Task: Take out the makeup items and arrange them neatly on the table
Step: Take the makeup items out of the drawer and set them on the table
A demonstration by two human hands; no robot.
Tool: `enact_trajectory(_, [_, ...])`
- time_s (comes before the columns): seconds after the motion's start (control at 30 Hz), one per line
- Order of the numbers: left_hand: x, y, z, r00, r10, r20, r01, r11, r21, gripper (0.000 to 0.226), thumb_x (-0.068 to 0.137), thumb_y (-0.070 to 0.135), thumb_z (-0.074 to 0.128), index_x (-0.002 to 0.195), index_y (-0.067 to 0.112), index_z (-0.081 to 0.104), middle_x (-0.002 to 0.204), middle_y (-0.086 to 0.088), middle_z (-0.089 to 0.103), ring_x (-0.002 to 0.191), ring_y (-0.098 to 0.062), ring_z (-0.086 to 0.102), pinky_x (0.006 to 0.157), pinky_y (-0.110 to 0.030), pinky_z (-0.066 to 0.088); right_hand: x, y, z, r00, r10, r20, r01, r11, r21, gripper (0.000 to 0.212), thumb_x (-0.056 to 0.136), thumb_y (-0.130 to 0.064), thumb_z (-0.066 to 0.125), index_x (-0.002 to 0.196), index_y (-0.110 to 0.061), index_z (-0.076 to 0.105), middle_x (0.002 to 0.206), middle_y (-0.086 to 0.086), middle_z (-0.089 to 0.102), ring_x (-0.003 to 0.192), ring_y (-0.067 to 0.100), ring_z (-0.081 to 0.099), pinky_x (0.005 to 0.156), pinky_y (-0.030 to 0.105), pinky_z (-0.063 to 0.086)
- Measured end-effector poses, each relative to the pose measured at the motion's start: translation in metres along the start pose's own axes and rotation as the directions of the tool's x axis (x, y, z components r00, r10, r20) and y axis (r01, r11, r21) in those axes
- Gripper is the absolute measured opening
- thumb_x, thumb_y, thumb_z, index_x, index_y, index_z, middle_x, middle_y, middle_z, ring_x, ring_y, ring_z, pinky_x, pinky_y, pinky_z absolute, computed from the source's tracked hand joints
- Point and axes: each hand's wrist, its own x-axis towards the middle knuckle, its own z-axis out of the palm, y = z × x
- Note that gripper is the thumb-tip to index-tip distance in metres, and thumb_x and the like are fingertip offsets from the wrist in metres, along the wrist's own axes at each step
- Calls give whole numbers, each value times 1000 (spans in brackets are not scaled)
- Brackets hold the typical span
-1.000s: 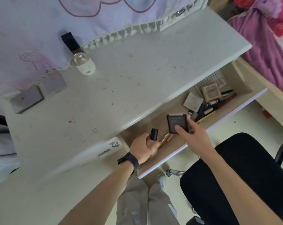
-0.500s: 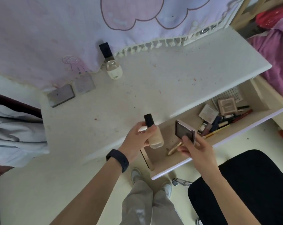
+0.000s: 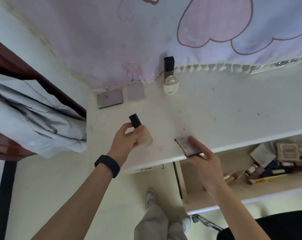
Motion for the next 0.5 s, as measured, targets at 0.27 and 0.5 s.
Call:
enact_trajectory(0.27, [13, 3, -47, 995, 35, -91, -39, 998, -41, 32, 89, 27, 73, 116, 15, 61, 108, -11, 72, 94, -17, 73, 76, -27, 59, 32, -19, 64, 999, -39, 8, 39, 999, 30, 46, 94, -3, 67, 121, -40, 68, 108, 9, 71, 97, 21, 74, 75, 22, 59])
enact_trajectory(0.5, [31, 7, -99, 980, 53, -192, -61, 998, -35, 30, 88, 32, 74, 113, 23, 60, 111, -9, 71, 101, -19, 70, 77, -28, 57, 64, -30, 131, 996, 33, 80, -27, 996, -79, 42, 92, -10, 67, 116, -44, 63, 108, 12, 72, 86, 19, 76, 70, 29, 62])
